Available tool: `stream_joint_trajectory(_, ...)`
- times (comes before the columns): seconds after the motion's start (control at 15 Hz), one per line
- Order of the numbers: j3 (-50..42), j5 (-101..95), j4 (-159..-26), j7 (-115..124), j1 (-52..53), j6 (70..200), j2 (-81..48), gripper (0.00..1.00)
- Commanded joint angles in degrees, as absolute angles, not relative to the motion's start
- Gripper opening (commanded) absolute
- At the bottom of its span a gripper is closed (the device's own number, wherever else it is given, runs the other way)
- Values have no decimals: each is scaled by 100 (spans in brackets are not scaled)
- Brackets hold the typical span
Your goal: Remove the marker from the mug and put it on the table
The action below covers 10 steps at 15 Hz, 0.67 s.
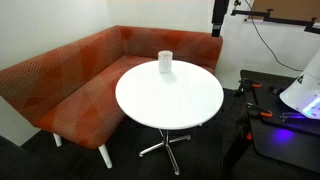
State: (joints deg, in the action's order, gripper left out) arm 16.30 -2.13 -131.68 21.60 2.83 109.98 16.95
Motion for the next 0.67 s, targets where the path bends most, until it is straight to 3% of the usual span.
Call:
stream_joint_trajectory(0.0, 1489, -257, -13159, 2196, 435, 10986, 1681, 100)
stream_joint_trajectory(0.6, 1254, -476, -13091, 2123, 334, 11091, 1724, 100)
